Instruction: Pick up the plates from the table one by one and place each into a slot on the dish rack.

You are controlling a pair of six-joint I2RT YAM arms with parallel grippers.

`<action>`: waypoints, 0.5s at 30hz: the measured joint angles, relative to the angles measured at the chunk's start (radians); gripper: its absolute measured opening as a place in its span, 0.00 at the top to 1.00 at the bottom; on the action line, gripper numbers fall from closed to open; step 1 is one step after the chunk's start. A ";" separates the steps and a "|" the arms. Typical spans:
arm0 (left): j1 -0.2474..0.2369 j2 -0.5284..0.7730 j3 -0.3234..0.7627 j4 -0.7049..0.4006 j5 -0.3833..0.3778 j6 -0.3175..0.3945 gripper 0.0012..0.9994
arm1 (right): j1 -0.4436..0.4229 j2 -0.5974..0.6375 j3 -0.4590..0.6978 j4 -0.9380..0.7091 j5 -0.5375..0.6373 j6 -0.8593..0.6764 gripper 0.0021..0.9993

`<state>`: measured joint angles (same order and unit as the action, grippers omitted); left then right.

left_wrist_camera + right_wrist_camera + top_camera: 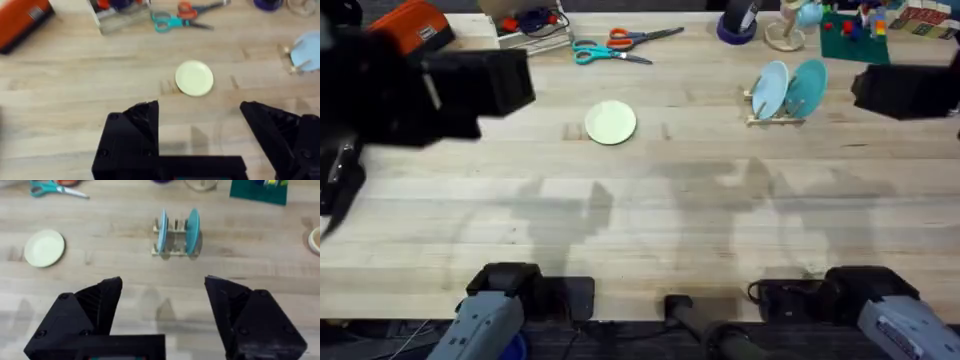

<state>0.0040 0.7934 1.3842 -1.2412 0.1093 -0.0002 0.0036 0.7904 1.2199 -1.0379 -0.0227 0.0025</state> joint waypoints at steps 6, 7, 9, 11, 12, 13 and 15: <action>0.000 0.194 0.090 -0.081 0.053 0.000 0.01 | 0.000 0.182 0.111 -0.123 0.000 0.000 0.00; 0.000 0.218 0.097 -0.088 0.061 0.000 0.01 | 0.000 0.205 0.123 -0.135 0.000 0.000 0.00; 0.000 0.269 0.110 -0.107 0.080 0.000 0.01 | 0.000 0.253 0.145 -0.157 0.000 0.000 0.01; 0.000 0.313 0.120 -0.128 0.091 0.000 0.01 | 0.000 0.293 0.159 -0.169 0.000 0.000 0.00; 0.000 0.333 0.123 -0.134 0.096 0.000 0.01 | 0.000 0.308 0.163 -0.169 0.000 0.000 0.01; 0.000 0.349 0.124 -0.139 0.103 0.000 0.01 | 0.000 0.321 0.165 -0.170 0.000 0.000 0.01; 0.000 0.377 0.124 -0.147 0.110 0.000 0.01 | 0.000 0.339 0.166 -0.171 0.000 0.000 0.01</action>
<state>0.0040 1.1704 1.5082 -1.3879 0.2189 -0.0006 0.0036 1.1296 1.3857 -1.2087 -0.0229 0.0021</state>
